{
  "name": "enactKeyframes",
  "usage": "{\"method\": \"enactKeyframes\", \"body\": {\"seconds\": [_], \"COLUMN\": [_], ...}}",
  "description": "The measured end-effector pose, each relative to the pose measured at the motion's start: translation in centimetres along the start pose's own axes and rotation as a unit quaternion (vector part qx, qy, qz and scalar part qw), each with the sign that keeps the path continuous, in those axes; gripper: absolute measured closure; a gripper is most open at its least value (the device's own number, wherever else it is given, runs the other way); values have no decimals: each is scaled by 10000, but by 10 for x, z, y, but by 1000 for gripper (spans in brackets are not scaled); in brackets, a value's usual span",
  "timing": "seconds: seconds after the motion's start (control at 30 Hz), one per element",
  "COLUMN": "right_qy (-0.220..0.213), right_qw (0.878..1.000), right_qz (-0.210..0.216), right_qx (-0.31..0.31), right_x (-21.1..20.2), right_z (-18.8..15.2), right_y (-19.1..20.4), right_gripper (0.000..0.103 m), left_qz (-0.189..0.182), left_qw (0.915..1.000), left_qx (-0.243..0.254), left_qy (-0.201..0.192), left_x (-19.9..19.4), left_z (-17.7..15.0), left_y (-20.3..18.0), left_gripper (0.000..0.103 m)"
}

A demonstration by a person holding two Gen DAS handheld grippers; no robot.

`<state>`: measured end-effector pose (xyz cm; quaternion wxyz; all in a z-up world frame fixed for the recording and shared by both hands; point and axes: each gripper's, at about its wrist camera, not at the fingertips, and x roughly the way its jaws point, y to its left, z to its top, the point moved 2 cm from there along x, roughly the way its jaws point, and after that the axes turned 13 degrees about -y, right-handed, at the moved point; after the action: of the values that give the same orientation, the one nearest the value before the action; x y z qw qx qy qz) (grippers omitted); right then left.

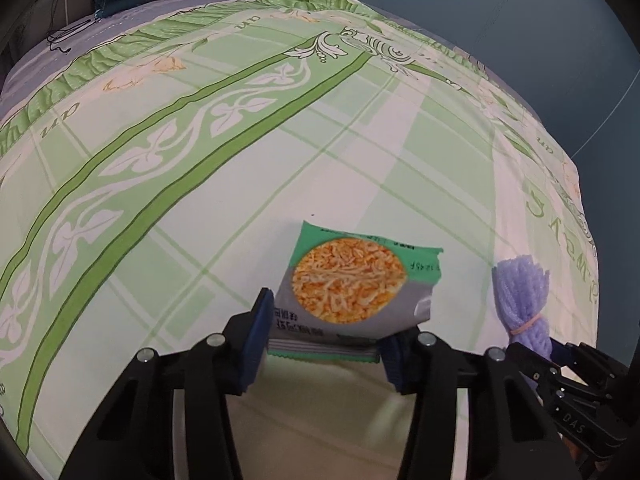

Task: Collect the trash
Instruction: 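Grasp the noodle snack packet with the left tool while the right tool grasps the lavender mesh, then lift the snack packet and lavender mesh and carry them over the bin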

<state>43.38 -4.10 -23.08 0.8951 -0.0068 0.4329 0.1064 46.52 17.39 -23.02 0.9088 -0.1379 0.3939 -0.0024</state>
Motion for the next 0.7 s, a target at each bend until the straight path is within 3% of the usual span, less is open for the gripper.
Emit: {"method": "enactKeyframes", "body": {"seconds": [0.4,0.7], "right_qy": [-287,-480], "right_qw": [9995,9985], "right_qz": [96,275], "right_qx": [-91,14], "right_x": [-49,-106], "right_z": [0,-16], "right_y": [22,21], "right_gripper": [75,75], "left_qz": [-146,-223], "left_qw": [9993,9989], "left_qx": [-89,-49], "left_qy": [-322,-420], "left_x": [-58,-112], "left_z": [0,-31], "left_y": [2,-7], "left_gripper": [58,58]}}
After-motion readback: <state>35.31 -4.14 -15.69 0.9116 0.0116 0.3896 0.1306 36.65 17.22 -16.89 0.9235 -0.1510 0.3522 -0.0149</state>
